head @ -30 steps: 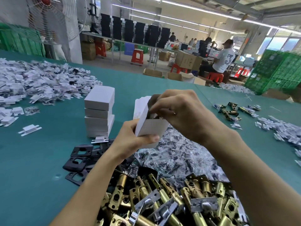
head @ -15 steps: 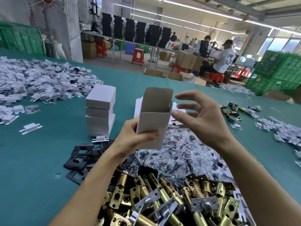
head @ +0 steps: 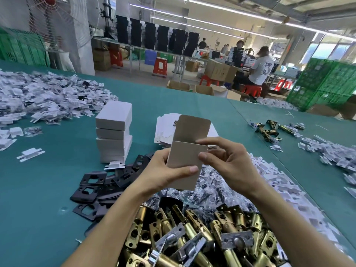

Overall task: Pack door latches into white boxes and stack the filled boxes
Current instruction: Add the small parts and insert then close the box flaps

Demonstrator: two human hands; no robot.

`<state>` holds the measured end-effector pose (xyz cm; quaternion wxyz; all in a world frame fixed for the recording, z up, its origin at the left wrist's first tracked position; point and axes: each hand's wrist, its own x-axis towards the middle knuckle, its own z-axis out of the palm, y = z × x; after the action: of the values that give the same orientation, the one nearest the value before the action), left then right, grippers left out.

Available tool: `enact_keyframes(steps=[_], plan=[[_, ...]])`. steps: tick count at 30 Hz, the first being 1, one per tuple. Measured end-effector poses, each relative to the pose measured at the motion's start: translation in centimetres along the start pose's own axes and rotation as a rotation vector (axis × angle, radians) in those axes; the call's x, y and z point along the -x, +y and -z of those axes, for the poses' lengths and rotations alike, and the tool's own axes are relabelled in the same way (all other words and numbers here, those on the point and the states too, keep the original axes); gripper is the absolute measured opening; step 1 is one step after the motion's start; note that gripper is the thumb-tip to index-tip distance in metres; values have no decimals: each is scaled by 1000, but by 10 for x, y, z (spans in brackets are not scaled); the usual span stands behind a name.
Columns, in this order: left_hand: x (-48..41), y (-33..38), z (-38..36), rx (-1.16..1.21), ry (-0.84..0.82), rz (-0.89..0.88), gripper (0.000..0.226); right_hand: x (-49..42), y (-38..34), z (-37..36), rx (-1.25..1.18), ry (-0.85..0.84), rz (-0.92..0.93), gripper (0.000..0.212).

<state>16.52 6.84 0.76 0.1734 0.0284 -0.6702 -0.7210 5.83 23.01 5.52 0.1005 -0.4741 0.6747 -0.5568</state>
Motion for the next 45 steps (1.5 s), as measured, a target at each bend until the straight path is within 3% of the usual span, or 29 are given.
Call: enact_keyframes(steps=[4, 8, 13, 18, 21, 23, 27, 31, 34, 36, 40, 45], plan=[[-4, -10, 2, -218, -43, -21, 50, 2, 11, 8, 4, -23, -26, 26], [-6, -14, 11, -294, 118, -130, 65, 9, 34, 13, 124, -54, -90, 31], [-7, -20, 10, -281, 123, -229, 35, 16, 48, 18, 79, -32, -137, 31], [-7, -22, 10, -243, 149, -252, 39, 16, 48, 17, 83, -71, -135, 30], [-7, -25, 11, -272, 126, -270, 26, 14, 48, 17, 213, -98, -125, 30], [-7, -26, 10, -318, 127, -267, 19, 14, 47, 16, 323, -135, -112, 35], [-11, -26, 12, -424, 136, -191, 15, 14, 45, 14, 322, -186, -128, 46], [-13, -25, 11, -505, 130, -173, 13, 10, 43, 16, 353, -233, -135, 25], [-12, -23, 10, -511, 105, -168, 12, 10, 39, 20, 382, -279, -157, 21], [-12, -23, 11, -513, 98, -161, 11, 9, 35, 21, 376, -228, -112, 29], [-13, -24, 11, -498, 85, -154, 11, 7, 23, 12, 30, -11, -21, 42], [-11, -24, 10, -396, 91, -146, 21, 4, 20, 3, 66, 16, -52, 21]])
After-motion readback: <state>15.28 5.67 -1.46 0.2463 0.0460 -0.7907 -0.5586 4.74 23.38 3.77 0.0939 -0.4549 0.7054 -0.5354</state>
